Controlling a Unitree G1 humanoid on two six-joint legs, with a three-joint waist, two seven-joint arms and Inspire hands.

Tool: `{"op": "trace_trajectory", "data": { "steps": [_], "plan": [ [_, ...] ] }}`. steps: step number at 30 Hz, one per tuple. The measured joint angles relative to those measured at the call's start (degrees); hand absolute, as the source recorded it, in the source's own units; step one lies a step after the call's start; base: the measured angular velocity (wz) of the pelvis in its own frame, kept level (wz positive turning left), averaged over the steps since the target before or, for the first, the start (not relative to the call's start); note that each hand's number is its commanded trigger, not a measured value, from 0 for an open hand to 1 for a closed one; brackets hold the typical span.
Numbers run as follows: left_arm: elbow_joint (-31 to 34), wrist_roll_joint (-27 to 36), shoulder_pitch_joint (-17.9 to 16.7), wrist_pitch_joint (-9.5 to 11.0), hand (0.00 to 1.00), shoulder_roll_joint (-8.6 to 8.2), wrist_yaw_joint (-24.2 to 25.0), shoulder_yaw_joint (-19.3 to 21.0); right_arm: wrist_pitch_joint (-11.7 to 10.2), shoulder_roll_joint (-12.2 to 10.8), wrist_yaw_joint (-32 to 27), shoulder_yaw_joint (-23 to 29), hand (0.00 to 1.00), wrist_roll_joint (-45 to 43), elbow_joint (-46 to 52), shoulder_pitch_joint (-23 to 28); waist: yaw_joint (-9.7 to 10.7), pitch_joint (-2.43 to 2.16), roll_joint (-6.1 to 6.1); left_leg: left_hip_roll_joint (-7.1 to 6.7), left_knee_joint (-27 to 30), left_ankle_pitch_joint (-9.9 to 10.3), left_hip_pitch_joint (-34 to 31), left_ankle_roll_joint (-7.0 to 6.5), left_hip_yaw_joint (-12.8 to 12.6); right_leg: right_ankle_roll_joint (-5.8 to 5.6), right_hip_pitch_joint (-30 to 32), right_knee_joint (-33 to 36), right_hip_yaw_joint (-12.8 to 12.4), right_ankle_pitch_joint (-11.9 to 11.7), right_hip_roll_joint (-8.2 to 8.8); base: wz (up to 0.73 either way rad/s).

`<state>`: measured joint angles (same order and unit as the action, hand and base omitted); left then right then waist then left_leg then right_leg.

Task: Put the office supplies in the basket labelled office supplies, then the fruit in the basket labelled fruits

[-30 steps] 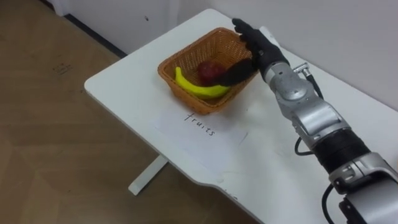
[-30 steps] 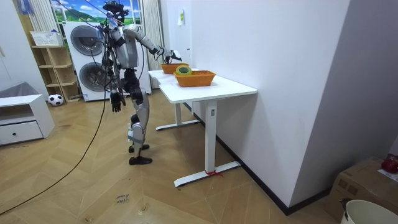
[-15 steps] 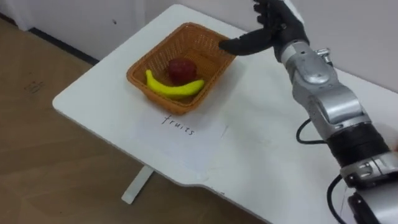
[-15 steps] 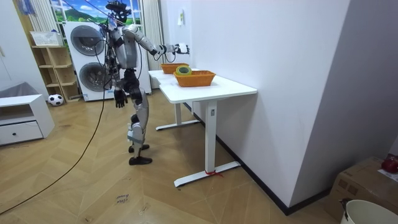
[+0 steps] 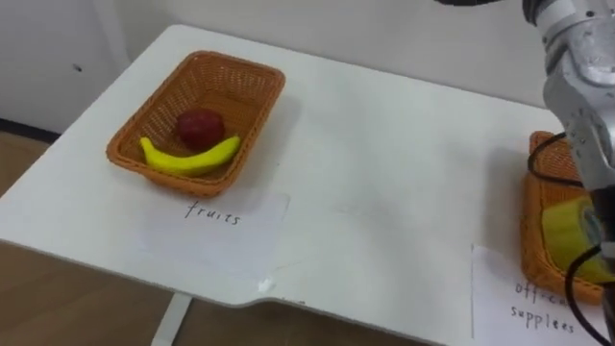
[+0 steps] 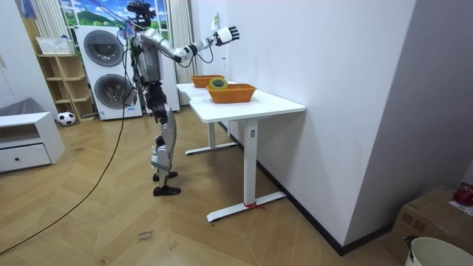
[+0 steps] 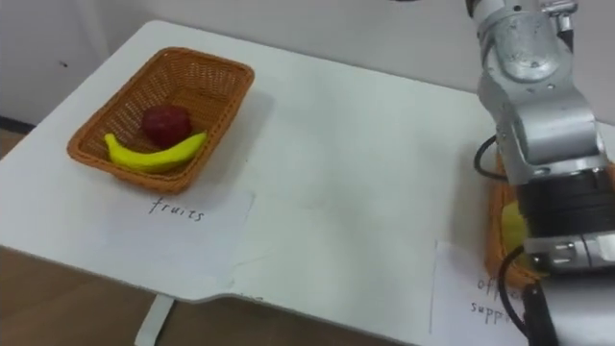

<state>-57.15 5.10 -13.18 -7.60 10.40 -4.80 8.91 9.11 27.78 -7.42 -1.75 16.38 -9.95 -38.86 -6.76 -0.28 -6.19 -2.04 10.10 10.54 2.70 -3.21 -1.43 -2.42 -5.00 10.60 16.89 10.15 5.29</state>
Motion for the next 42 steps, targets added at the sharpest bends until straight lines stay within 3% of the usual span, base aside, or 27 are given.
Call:
{"op": "trace_trajectory", "data": {
  "steps": [5, 9, 11, 15, 23, 28, 30, 36, 38, 39, 42],
  "plan": [
    [0.0, 0.0, -0.7, 0.2, 0.00, 0.04, 0.3, -0.1, 0.0, 2.7, 0.0, 2.9, 0.00, 0.8, 5.0, 3.1, 3.5, -0.09, -0.15, 0.40, -0.4, 0.0, 0.3, 0.01, -1.0, 0.08, 0.2, -0.1, -1.1, -0.2, -0.44, -0.10],
    [0.0, 0.7, -0.5, 1.1, 0.00, 0.03, 0.0, 0.0, -0.3, 4.7, -0.5, 6.6, 0.00, 3.5, 5.1, 3.5, 5.1, -0.08, -0.14, 0.68, -0.9, 0.0, 1.3, 0.04, -2.4, 0.18, 0.1, -0.1, -2.7, -0.2, -0.73, -0.15],
    [0.0, 1.1, -0.5, 1.5, 0.00, 0.05, -0.9, 0.0, -0.5, 4.7, -1.2, 8.5, 0.00, 4.1, 5.8, 4.9, 5.4, -0.09, -0.26, 0.94, -1.4, 0.1, 1.9, 0.18, -3.4, 0.35, 0.0, -0.1, -3.0, -0.4, -0.95, -0.27],
    [-0.1, 1.0, -0.7, 1.8, 0.00, 0.08, -1.3, 0.8, -0.8, 4.8, -1.3, 13.0, 0.00, 4.1, 7.8, 9.6, 8.1, -0.30, -0.56, 1.31, -1.5, 0.2, 2.1, 0.30, -3.9, 0.54, 0.1, -0.2, -3.0, -0.5, -1.26, -0.08],
    [-0.1, 2.1, -1.0, 1.9, 0.00, 0.11, -1.4, 2.3, -0.8, 4.8, -4.8, 20.0, 0.00, 3.6, 9.1, 15.4, 11.5, -0.31, -0.46, 1.95, -1.5, 0.4, 1.9, 0.69, -5.5, 0.97, 1.3, 0.0, -4.9, -0.8, -1.98, -0.14],
    [-0.2, 2.3, -2.1, 2.9, 0.00, 0.01, -1.4, 2.1, -1.8, 4.8, -9.3, 23.4, 0.00, 3.5, 9.1, 17.3, 11.9, -0.30, -0.50, 2.52, -1.4, 0.7, 2.1, 1.16, -6.1, 1.18, 1.2, -0.1, -5.9, -0.9, -2.65, -0.09],
    [-0.1, 2.3, -2.6, 3.0, 0.00, -0.02, -1.4, 2.0, -3.3, 4.8, -11.8, 24.3, 0.00, 3.5, 8.9, 20.7, 11.8, -0.23, -0.36, 2.74, -1.4, 0.9, 2.6, 1.36, -6.3, 1.32, 0.9, -0.3, -6.0, -1.0, -2.87, -0.02],
    [-0.1, 3.4, -3.1, 3.1, 0.00, -0.16, -2.5, 2.2, -3.6, 4.2, -17.1, 26.1, 0.00, 5.6, 8.1, 31.6, 11.6, 0.17, 0.49, 2.87, -1.8, 1.0, 2.8, 1.46, -6.6, 1.31, 0.9, -0.2, -6.7, -1.0, -3.04, -0.02],
    [-0.2, 3.4, -3.4, 3.2, 0.00, -0.32, -2.5, 2.4, -3.6, 3.7, -18.2, 27.6, 0.00, 7.0, 8.1, 33.8, 11.7, 0.16, 0.98, 2.87, -1.9, 1.0, 2.6, 1.46, -6.6, 1.31, 1.2, -0.2, -6.8, -1.0, -3.14, -0.07],
    [-0.3, 3.4, -3.6, 3.2, 0.00, -0.45, -2.6, 2.9, -3.9, 3.6, -19.2, 28.9, 0.00, 8.4, 7.1, 34.8, 11.8, 0.36, 0.70, 2.89, -1.9, 1.0, 2.6, 1.46, -6.6, 1.31, 1.1, -0.2, -6.7, -1.0, -3.15, -0.04],
    [-0.2, 3.5, -3.5, 3.4, 0.00, -0.46, -2.9, 3.1, -4.4, 3.1, -22.5, 30.6, 0.00, 10.4, 2.9, 36.0, 12.3, 0.35, 0.68, 2.96, -1.9, 1.0, 2.5, 1.47, -6.6, 1.31, 1.3, -0.2, -6.6, -1.0, -3.18, 0.00]
  ]
}}
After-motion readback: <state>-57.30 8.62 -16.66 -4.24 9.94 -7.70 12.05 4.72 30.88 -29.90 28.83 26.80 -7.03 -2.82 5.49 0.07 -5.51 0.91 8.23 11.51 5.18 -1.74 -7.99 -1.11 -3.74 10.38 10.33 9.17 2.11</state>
